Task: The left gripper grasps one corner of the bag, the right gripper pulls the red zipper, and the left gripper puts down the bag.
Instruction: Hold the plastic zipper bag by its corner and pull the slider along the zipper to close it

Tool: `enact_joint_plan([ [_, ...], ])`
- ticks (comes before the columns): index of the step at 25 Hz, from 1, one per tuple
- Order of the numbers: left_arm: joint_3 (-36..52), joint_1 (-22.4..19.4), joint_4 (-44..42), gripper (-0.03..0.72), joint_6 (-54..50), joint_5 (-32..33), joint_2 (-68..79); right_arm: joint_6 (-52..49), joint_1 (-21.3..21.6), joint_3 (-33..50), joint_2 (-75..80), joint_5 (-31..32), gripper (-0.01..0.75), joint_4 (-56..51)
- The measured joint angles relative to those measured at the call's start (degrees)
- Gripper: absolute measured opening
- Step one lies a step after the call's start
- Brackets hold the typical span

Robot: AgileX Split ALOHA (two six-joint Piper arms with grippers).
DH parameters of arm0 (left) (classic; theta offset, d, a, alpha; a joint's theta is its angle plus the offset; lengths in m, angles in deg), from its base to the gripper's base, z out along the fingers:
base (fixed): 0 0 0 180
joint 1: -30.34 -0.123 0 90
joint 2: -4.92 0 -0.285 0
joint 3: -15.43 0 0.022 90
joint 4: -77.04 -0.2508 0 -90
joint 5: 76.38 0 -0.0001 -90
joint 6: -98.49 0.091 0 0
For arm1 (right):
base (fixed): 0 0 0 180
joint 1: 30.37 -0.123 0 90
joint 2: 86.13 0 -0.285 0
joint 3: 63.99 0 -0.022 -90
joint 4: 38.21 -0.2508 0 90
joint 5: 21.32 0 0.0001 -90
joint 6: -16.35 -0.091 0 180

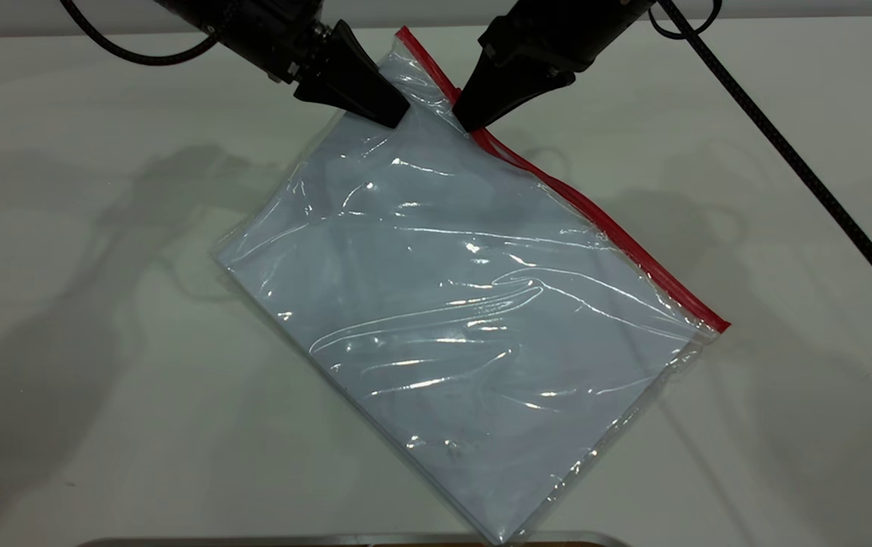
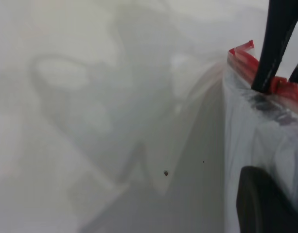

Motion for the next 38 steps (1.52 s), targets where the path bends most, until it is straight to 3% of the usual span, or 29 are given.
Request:
enact_joint_plan([
  [9,0.0,0.0,0.42,0.053,-0.1,0.0,0.0,2.71,0.0,0.0,0.0,-0.33,0.207,-5.04],
  [11,0.0,0.0,0.83,0.053,-0.1,0.0,0.0,2.71,0.0,0.0,0.0,-0.19,0.188,-5.04],
  [17,0.0,0.0,1.32,0.053,-0.1,0.13,0.0,2.9,0.06,0.0,0.0,-0.19,0.036,-4.86],
  [38,0.06,-0.43,4.23,0.053,-0.51,0.92,0.55,-3.06,0.01,-0.52,-0.46,0.66,0.033,3.96],
])
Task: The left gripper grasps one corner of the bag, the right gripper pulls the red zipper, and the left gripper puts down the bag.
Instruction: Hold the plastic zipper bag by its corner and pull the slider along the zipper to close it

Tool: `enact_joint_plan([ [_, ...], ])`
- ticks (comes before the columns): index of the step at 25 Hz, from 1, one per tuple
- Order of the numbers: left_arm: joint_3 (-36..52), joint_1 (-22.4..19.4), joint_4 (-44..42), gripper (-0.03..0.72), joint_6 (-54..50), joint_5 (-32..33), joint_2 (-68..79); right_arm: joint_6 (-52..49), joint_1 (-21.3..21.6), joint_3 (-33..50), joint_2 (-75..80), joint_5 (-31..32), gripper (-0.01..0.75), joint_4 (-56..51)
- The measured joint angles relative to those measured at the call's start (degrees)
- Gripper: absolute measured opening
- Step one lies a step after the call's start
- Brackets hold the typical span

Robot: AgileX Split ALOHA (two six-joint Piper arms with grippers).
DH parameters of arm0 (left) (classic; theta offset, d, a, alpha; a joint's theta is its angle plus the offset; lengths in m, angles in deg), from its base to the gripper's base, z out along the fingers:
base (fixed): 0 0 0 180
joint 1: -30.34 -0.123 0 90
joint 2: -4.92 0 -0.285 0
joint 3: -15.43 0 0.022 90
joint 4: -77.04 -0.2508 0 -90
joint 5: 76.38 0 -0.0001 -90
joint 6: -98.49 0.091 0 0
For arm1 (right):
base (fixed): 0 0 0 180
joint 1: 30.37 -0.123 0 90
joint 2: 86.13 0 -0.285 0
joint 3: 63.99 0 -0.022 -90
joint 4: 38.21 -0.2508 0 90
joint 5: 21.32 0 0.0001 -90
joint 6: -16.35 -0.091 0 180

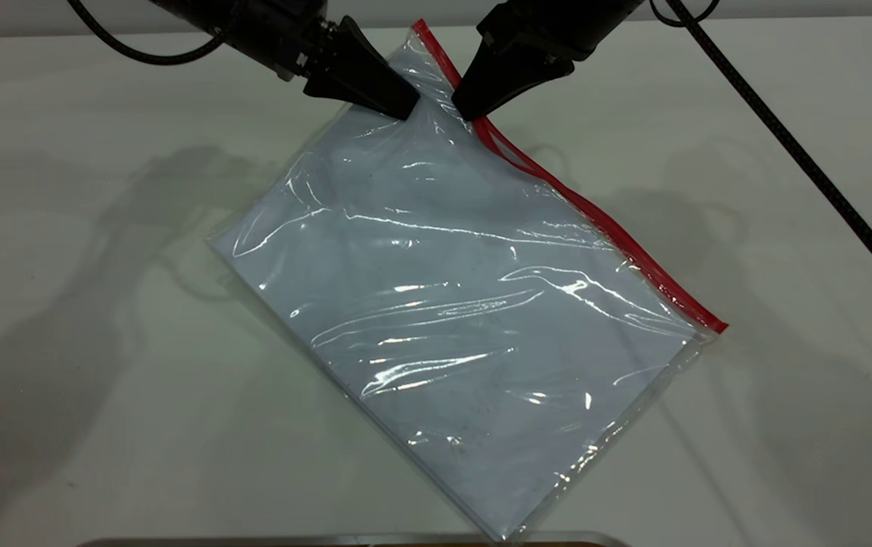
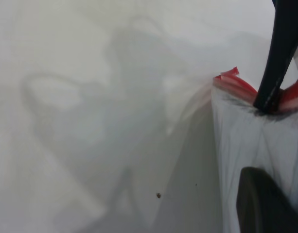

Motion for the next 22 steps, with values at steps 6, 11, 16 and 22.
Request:
enact_joint_plan([
  [6,0.0,-0.69,0.54,0.053,-0.94,0.05,0.0,-0.5,-0.06,-0.05,0.0,-0.66,0.033,0.07],
  [11,-0.48,-1.3,0.86,0.053,-2.24,0.05,0.0,-0.5,-0.44,-0.05,0.0,-2.64,0.033,-0.09],
  [16,-0.55,-1.41,0.91,0.053,-2.61,0.05,0.0,-0.5,-0.55,-0.05,0.0,-4.06,0.033,0.12],
  [22,-0.62,-1.75,0.98,0.053,-2.69,0.05,0.0,-0.52,-0.55,-0.05,0.79,-4.81,0.033,0.36],
])
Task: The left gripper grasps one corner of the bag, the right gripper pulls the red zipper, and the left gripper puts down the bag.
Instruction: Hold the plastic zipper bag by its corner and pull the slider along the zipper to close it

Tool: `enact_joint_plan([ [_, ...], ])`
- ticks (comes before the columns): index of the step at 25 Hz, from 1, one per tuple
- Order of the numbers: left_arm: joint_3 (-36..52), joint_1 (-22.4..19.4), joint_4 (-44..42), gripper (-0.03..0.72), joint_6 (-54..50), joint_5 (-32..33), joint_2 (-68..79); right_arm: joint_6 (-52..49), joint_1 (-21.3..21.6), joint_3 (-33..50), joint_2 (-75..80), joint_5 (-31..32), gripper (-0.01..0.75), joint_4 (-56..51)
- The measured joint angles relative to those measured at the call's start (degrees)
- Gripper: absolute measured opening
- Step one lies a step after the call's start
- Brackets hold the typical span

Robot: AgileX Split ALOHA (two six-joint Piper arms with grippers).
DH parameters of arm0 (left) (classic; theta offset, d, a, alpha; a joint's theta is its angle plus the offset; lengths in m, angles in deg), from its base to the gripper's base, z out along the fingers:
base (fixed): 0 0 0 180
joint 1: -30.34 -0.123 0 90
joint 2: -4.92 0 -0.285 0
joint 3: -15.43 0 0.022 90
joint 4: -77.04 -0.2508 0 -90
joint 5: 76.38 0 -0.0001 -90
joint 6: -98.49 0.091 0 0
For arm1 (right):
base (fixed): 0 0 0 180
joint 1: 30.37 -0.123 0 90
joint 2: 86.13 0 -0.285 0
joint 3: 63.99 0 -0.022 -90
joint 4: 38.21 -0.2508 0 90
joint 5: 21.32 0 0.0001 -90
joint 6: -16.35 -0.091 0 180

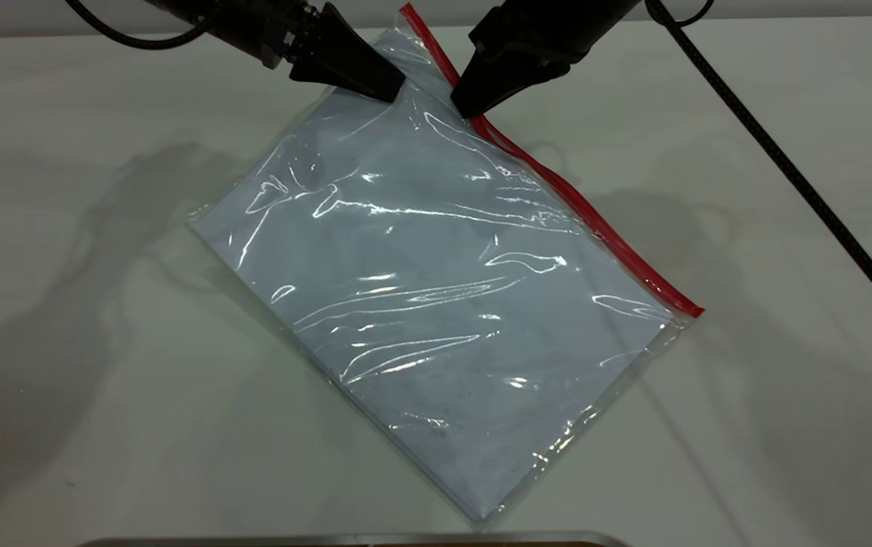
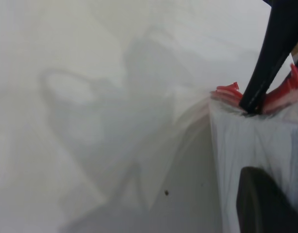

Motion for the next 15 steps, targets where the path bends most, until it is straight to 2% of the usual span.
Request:
enact_joint_plan([
  [15,-0.11,-2.82,0.42,0.053,-0.22,0.0,0.18,-0.21,-0.16,-0.44,1.56,-1.33,0.036,2.97],
])
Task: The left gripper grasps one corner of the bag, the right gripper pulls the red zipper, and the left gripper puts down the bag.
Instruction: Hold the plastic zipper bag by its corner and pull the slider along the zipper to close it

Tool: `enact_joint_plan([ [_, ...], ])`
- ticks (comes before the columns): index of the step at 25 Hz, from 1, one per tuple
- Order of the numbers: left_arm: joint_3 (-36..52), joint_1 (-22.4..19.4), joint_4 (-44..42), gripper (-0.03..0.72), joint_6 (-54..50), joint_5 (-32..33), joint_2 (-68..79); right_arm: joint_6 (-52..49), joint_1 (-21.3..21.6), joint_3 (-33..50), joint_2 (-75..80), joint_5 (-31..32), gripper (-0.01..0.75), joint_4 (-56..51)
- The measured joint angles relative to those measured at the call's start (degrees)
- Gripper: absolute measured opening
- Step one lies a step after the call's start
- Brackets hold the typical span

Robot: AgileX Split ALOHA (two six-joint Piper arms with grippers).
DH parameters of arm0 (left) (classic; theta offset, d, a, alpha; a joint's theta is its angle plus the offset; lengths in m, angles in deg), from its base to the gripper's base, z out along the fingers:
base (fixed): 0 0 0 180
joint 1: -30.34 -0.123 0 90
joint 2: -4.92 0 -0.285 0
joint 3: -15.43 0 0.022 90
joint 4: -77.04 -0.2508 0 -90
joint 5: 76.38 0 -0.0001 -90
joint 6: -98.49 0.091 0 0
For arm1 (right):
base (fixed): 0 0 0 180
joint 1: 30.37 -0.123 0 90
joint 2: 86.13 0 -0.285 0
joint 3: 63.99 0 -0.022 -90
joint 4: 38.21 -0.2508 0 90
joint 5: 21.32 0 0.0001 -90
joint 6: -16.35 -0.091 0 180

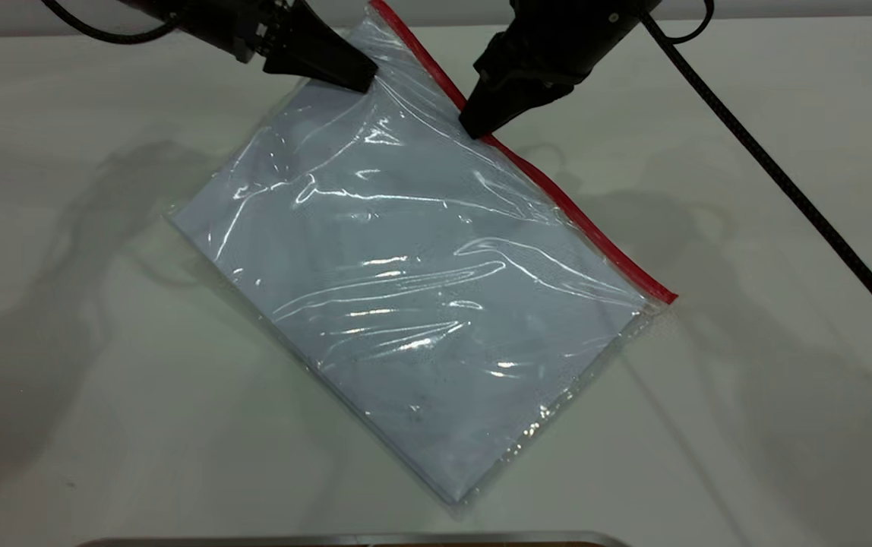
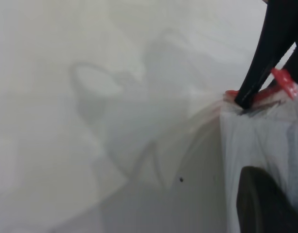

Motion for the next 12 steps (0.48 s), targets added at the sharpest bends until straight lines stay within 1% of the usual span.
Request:
enact_joint_plan([
  [7,-0.22,-1.1,0.25,0.053,-0.06,0.0,-0.11,-1.6,0.0,0.07,0.07,0.23,0.036,5.35],
  [12,-0.27,-2.24,0.36,0.053,-0.12,0.0,-0.16,-4.12,0.18,0.45,0.6,3.03,0.036,13.25],
])
